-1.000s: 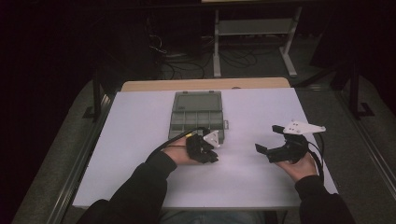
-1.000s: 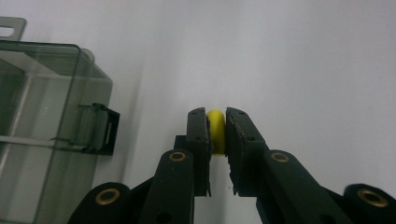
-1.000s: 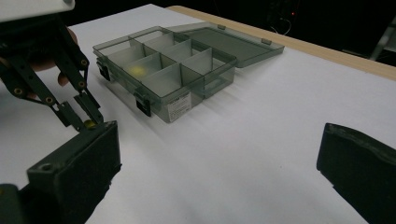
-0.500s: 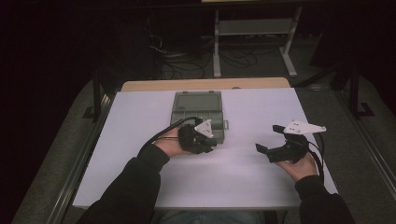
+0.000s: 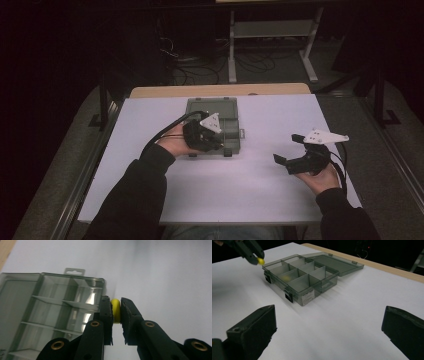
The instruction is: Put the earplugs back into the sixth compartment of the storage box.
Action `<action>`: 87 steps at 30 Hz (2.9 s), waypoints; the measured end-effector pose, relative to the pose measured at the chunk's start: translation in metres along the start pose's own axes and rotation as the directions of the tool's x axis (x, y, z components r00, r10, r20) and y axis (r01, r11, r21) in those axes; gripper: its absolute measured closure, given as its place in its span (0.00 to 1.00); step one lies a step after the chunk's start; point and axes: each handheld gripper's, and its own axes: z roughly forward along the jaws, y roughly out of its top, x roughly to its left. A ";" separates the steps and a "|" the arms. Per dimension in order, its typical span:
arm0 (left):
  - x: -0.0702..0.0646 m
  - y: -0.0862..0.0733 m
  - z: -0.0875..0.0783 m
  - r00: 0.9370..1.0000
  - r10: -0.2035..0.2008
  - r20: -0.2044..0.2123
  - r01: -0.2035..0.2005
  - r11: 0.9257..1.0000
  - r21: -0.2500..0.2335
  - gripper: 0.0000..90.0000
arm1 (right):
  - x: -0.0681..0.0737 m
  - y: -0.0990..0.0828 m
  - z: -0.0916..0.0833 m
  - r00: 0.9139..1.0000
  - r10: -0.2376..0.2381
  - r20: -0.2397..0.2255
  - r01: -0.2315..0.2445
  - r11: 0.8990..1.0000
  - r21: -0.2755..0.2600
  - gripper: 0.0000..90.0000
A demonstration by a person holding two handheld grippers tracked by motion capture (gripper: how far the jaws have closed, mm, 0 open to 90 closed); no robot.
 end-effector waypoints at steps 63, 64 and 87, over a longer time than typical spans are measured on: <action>0.052 -0.063 0.025 0.960 -0.273 -0.062 0.272 0.962 -0.024 0.53 | 0.000 0.000 0.001 1.000 0.002 -0.008 -0.002 1.000 0.005 0.00; 0.052 -0.064 0.024 0.959 -0.277 -0.051 0.276 0.961 -0.037 0.50 | -0.001 0.000 0.001 1.000 0.004 -0.007 -0.004 1.000 0.004 0.00; 0.037 -0.084 -0.011 0.951 -0.309 -0.028 0.295 0.929 -0.222 0.00 | 0.000 0.000 0.000 1.000 0.002 -0.005 -0.002 1.000 0.001 0.00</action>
